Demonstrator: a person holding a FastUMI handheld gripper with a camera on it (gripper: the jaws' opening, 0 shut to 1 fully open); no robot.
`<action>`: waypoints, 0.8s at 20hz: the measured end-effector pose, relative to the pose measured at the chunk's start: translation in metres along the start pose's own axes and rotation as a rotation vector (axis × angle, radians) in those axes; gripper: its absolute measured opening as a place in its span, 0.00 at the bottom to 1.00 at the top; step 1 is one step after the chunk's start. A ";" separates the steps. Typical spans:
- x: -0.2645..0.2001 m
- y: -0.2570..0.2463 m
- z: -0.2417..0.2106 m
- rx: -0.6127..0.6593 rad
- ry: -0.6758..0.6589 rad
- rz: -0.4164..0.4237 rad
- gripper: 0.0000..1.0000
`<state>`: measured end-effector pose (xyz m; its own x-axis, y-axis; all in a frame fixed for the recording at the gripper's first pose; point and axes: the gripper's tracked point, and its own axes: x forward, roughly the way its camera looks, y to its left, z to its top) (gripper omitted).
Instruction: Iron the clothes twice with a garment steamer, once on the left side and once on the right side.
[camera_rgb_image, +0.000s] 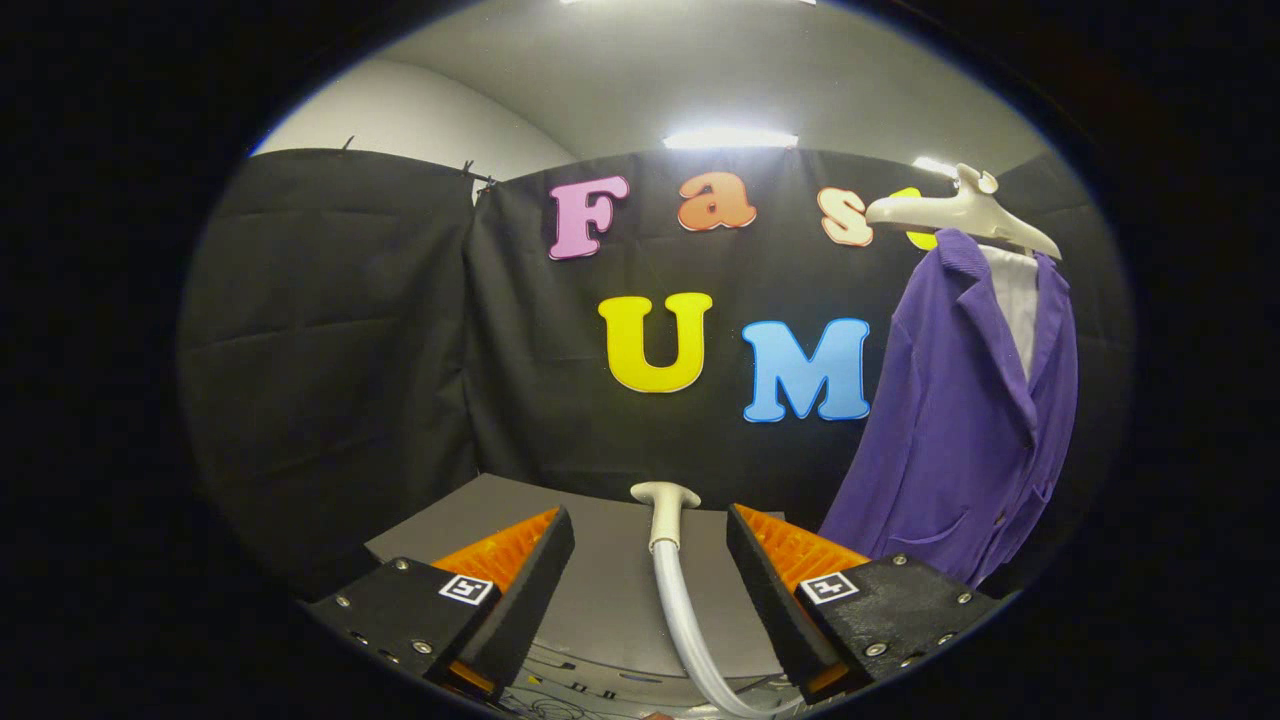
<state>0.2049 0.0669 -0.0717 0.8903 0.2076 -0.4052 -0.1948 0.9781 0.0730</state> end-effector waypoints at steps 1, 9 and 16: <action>0.018 -0.005 -0.001 0.011 0.025 -0.030 0.95; 0.142 -0.015 -0.034 0.184 0.245 -0.114 0.95; 0.199 -0.016 -0.079 0.387 0.480 -0.153 0.95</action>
<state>0.3525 0.0917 -0.2252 0.5950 0.1239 -0.7941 0.1627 0.9490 0.2700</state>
